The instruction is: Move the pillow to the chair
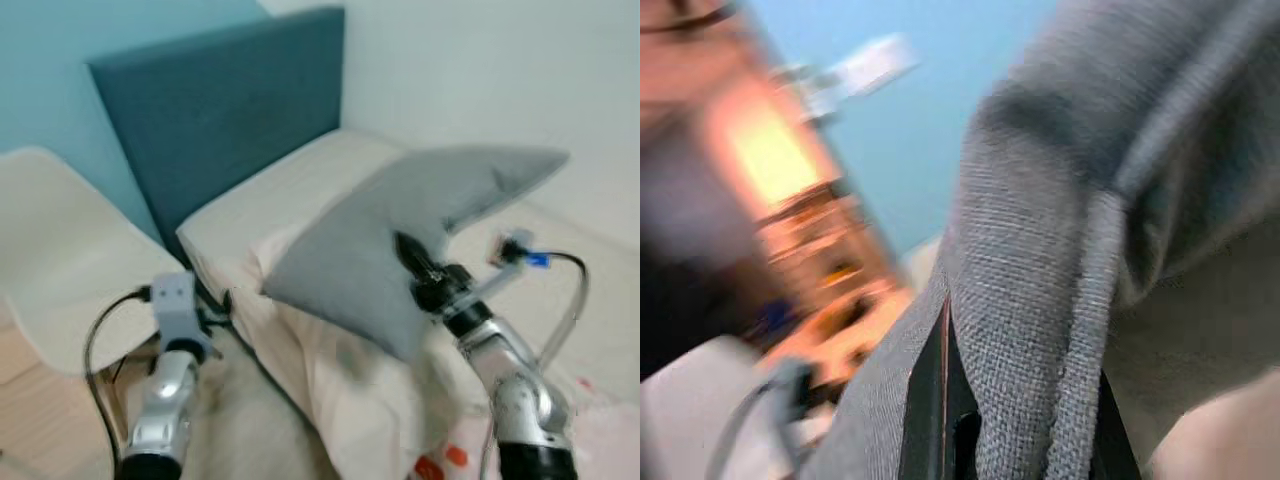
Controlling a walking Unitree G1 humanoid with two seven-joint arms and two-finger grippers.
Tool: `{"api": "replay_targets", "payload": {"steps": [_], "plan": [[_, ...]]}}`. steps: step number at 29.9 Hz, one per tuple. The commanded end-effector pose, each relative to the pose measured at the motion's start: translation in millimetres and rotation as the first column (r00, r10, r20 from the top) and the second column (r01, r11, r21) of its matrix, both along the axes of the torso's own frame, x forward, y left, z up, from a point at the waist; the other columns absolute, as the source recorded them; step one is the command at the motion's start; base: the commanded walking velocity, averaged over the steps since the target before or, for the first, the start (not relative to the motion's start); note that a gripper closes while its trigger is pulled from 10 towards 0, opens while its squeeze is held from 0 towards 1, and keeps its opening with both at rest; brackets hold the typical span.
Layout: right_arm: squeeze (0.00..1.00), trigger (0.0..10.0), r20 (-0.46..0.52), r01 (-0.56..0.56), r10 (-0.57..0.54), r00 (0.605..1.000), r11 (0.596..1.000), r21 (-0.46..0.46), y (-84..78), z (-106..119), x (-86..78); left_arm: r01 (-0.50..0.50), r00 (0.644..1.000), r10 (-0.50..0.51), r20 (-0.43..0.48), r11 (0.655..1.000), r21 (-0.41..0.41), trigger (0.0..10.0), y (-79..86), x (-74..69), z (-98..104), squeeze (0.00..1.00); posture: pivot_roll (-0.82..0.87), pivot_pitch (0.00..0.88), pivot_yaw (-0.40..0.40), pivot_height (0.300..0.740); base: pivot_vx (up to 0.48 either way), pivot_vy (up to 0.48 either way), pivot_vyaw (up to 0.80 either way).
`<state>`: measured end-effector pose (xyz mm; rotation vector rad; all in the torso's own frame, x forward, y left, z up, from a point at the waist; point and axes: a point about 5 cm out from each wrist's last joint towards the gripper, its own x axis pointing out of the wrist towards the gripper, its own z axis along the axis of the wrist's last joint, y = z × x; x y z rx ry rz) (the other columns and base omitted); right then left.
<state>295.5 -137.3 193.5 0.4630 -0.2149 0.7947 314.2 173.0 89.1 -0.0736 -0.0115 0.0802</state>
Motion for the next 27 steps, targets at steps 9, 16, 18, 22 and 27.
{"api": "replay_targets", "payload": {"steps": [9,16,18,22,27], "plan": [[0.00,0.0,-0.044,-0.056,0.049,0.998,0.984,-0.171,18.5,-31.6,-7.6,-0.032,0.998,0.033,-0.046,0.999,0.021,10.0,2.8,-6.0,-11.5,0.00,-0.01,0.054,0.016,0.740,0.000,0.000,0.79],[0.00,0.0,-0.085,-0.048,0.028,0.996,0.970,-0.239,16.7,-44.4,-9.6,-0.020,0.998,0.022,-0.054,0.999,0.040,10.0,-1.6,-5.7,-14.4,0.00,-0.01,0.051,0.019,0.740,0.000,0.000,0.79],[0.00,0.0,-0.088,-0.050,0.027,0.996,0.964,-0.262,17.0,-47.9,-9.8,-0.013,0.998,0.016,-0.054,0.999,0.049,10.0,-3.7,-5.9,-14.8,0.00,-0.01,0.050,0.018,0.740,0.000,0.000,0.79],[0.00,0.0,-0.093,-0.070,0.040,0.995,0.937,-0.343,20.6,-58.2,-12.3,0.007,0.999,-0.005,-0.041,0.999,0.051,10.0,-8.8,-8.2,-15.2,0.00,-0.01,0.050,0.017,0.740,0.000,0.000,0.79],[0.00,0.0,-0.104,-0.075,0.036,0.994,0.913,-0.401,23.5,-65.9,-11.9,0.043,0.999,-0.043,-0.027,0.999,0.021,10.0,-14.3,-9.8,-14.3,0.00,0.00,0.049,0.012,0.740,0.000,0.000,0.78]]}}
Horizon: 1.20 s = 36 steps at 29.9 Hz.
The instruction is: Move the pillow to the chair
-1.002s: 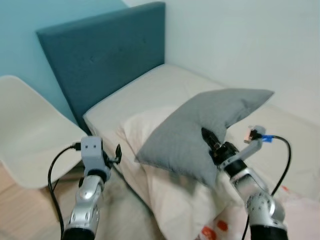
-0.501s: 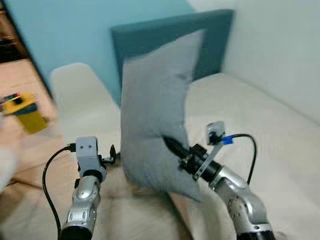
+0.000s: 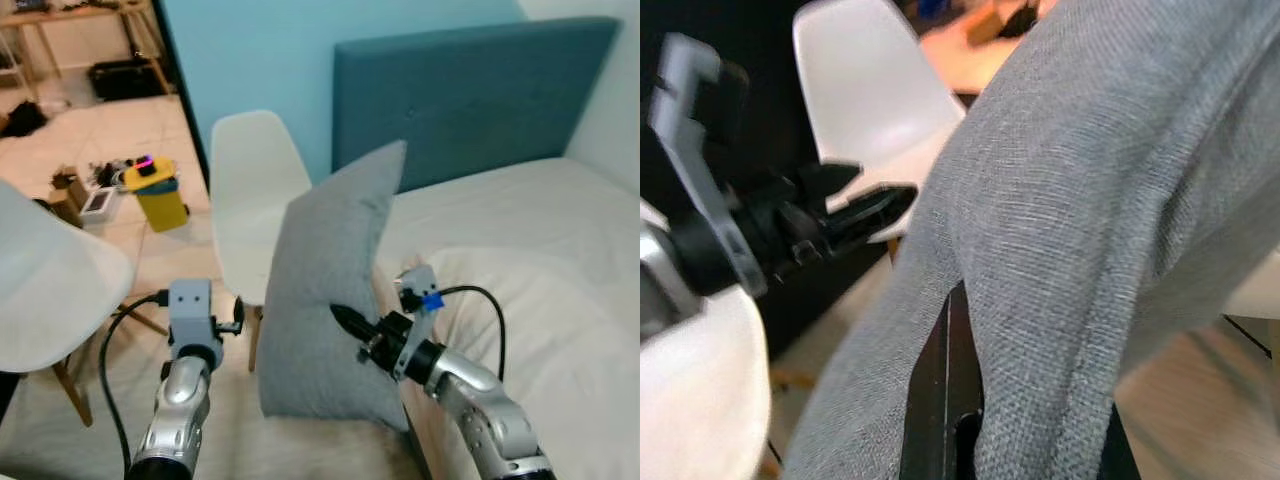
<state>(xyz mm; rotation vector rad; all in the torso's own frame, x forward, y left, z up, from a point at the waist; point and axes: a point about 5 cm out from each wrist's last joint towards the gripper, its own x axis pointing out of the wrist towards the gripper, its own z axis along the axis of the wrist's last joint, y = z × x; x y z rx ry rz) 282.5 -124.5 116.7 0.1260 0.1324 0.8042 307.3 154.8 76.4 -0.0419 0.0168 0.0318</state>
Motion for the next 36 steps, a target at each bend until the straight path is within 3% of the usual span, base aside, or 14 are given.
{"api": "replay_targets", "payload": {"steps": [1,6,22,29,36], "plan": [[0.00,10.0,0.068,-0.021,0.019,0.998,1.000,0.022,10.7,9.7,2.5,-0.002,1.000,0.002,0.005,1.000,-0.010,10.0,2.9,-3.1,-1.0,0.00,0.00,0.049,0.012,0.740,0.262,0.000,0.00],[0.00,10.0,0.039,0.018,-0.018,0.999,1.000,-0.003,9.7,5.5,6.5,-0.001,1.000,0.001,0.002,1.000,-0.002,10.0,1.9,-3.2,-1.4,0.00,0.00,0.049,0.012,0.740,0.410,0.000,0.00],[0.00,10.0,0.067,0.010,-0.012,0.998,0.999,0.036,9.7,7.8,2.4,0.029,1.000,-0.029,0.007,1.000,-0.001,10.0,-4.0,-2.3,0.0,0.00,-0.01,0.051,0.015,0.740,0.480,0.000,0.00],[0.00,10.0,0.064,0.028,-0.030,0.998,0.999,0.022,8.3,6.6,3.3,0.038,0.999,-0.038,0.008,0.999,0.001,10.0,-4.7,-2.1,0.4,0.00,-0.01,0.048,0.018,0.740,0.480,0.000,0.78],[0.00,10.0,0.040,0.091,-0.092,0.995,0.995,0.034,3.3,4.7,8.6,0.052,0.999,-0.052,0.010,0.999,0.002,10.0,-5.9,-1.9,0.9,0.00,-0.01,0.048,0.020,0.740,0.480,0.000,0.00]]}}
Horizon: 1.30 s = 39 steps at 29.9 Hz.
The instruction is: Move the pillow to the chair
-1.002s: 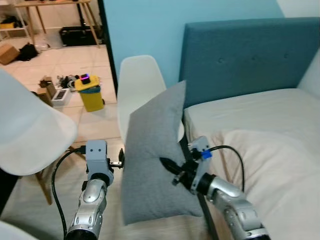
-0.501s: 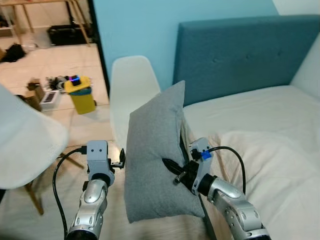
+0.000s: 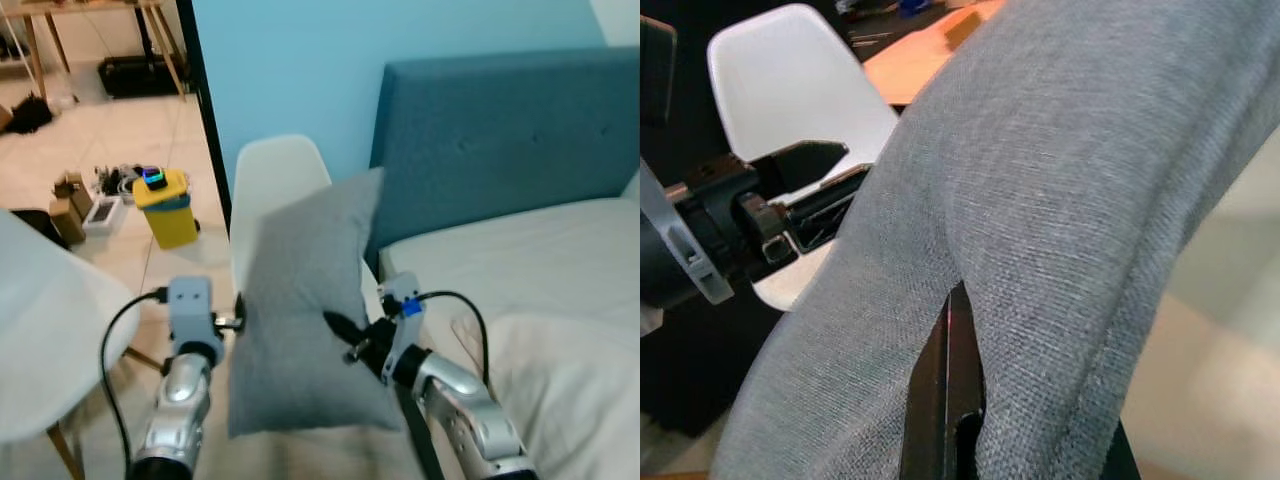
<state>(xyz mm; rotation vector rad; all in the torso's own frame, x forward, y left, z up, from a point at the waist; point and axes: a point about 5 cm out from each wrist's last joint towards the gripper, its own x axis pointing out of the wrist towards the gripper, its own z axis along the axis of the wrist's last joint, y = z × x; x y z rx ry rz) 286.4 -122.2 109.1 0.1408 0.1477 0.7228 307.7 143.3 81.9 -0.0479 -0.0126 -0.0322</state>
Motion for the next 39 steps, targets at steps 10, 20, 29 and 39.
{"api": "replay_targets", "payload": {"steps": [10,20,29,39], "plan": [[0.00,10.0,0.047,0.080,-0.081,0.996,0.996,0.027,-3.5,11.5,9.6,0.001,1.000,-0.001,-0.019,1.000,0.016,10.0,3.5,-2.5,-3.8,0.00,-0.01,0.057,0.021,0.740,0.426,0.000,0.00],[0.00,10.0,0.049,0.107,-0.108,0.993,0.994,0.024,-5.5,11.9,12.1,0.039,0.999,-0.039,-0.016,0.998,0.049,10.0,-5.0,-3.7,-4.3,0.00,-0.01,0.060,0.017,0.740,0.345,0.000,0.00],[0.00,10.0,0.048,0.131,-0.131,0.990,0.991,0.016,-6.2,12.2,15.2,0.131,0.991,-0.131,-0.002,0.989,0.066,10.0,-19.0,-6.1,-2.6,0.00,-0.01,0.057,0.014,0.740,0.000,-0.262,0.00],[0.00,10.0,0.045,0.158,-0.157,0.987,0.987,-0.013,-7.3,10.0,18.0,0.123,0.992,-0.124,0.000,0.991,0.052,10.0,-19.7,-5.0,-2.1,0.00,-0.01,0.055,0.013,0.740,0.000,-0.472,0.00]]}}
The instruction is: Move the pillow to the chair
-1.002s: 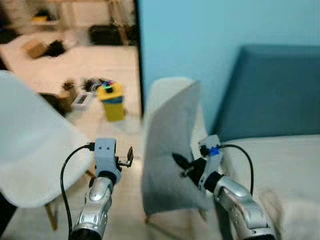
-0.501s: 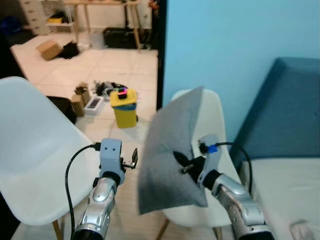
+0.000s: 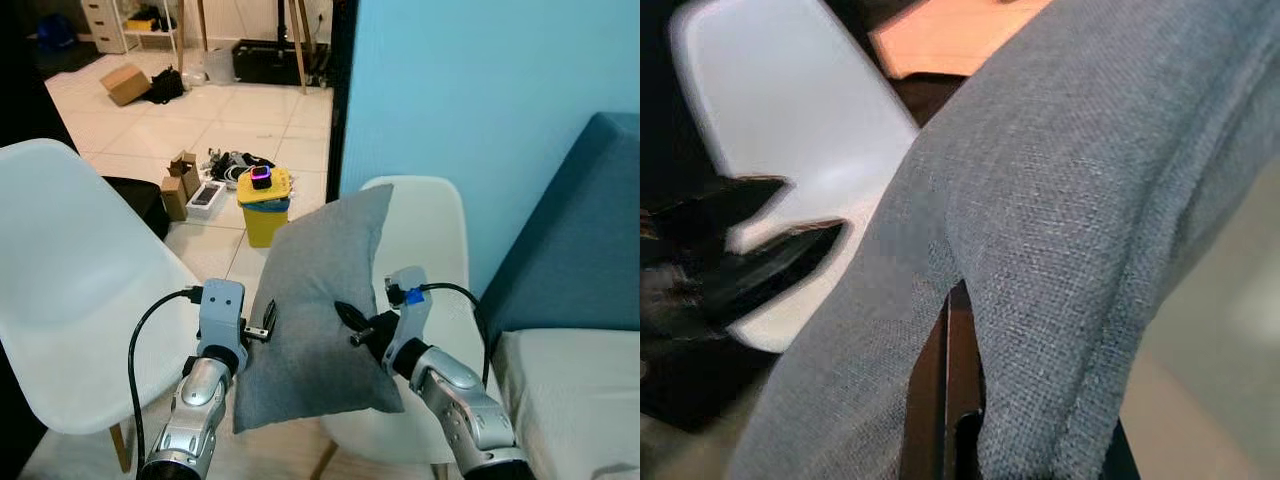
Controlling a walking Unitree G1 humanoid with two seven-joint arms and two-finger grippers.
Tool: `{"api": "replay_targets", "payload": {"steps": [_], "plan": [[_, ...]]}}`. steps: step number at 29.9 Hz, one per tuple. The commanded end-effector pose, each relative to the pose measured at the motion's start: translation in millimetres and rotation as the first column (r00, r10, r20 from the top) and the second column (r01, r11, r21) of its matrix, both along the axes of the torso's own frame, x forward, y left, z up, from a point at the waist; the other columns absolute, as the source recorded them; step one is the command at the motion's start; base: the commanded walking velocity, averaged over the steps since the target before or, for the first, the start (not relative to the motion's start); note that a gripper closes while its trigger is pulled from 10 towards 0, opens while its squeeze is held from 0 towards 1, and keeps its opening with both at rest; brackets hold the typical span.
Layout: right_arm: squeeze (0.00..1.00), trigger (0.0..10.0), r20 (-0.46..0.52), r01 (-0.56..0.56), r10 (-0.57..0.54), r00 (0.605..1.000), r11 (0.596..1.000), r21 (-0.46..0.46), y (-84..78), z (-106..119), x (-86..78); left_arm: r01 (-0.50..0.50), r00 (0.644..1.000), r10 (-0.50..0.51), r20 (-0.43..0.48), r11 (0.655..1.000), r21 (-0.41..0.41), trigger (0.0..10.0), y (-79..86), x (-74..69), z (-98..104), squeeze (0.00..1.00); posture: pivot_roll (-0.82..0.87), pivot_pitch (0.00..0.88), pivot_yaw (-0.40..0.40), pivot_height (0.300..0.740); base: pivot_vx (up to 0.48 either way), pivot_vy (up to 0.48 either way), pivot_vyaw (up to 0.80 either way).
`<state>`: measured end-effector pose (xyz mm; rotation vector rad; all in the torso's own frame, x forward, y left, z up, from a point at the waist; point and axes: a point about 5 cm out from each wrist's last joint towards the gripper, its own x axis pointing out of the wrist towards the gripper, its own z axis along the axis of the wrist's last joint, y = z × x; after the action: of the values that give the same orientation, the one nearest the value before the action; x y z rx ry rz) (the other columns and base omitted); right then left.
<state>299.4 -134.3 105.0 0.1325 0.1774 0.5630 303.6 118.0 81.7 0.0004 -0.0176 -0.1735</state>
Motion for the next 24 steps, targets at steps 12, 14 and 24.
{"api": "replay_targets", "payload": {"steps": [12,14,24], "plan": [[0.00,10.0,0.048,0.005,-0.003,0.999,0.999,-0.041,12.6,6.2,5.8,-0.138,0.990,0.139,0.014,0.990,-0.029,10.0,30.0,6.6,5.2,0.00,-0.01,0.061,0.003,0.740,0.000,-0.039,0.00],[0.00,10.0,0.038,0.007,-0.005,0.999,0.999,-0.047,13.0,4.3,5.9,-0.139,0.990,0.139,0.014,0.990,-0.024,10.0,31.4,6.3,5.1,0.00,-0.01,0.061,0.002,0.740,0.000,0.000,0.00],[0.00,10.0,0.017,0.048,-0.047,0.999,0.998,-0.035,12.4,0.7,10.7,-0.134,0.990,0.135,0.028,0.990,-0.034,10.0,28.7,7.2,6.8,0.00,-0.01,0.057,-0.003,0.720,0.000,0.000,0.00]]}}
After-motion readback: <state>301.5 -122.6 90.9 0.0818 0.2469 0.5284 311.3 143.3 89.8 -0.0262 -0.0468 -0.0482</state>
